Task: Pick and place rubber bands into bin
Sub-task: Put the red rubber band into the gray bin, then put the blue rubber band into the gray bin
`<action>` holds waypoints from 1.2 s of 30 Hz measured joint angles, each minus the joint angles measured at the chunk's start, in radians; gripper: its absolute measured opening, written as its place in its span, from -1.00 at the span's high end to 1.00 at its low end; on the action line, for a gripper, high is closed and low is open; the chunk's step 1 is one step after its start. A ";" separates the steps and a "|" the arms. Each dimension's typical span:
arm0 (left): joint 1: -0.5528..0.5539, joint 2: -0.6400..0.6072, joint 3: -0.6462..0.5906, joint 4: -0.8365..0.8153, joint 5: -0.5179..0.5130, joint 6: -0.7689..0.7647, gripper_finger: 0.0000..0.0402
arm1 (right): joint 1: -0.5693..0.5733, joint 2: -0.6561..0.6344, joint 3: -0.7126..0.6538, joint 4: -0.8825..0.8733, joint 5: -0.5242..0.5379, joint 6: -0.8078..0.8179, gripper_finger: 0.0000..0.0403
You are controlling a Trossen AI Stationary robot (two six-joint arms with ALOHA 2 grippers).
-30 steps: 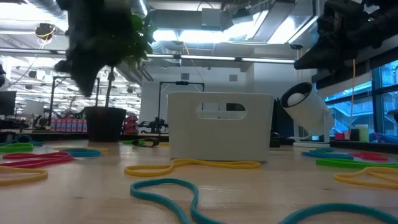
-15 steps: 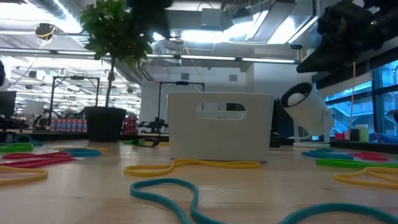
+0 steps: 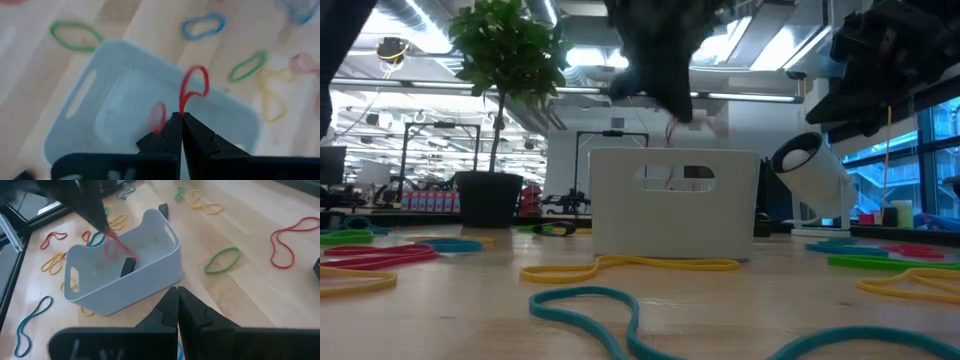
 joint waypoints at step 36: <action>0.084 0.039 0.072 -0.215 0.050 -0.002 0.42 | 0.000 0.000 0.001 -0.035 -0.050 0.023 0.99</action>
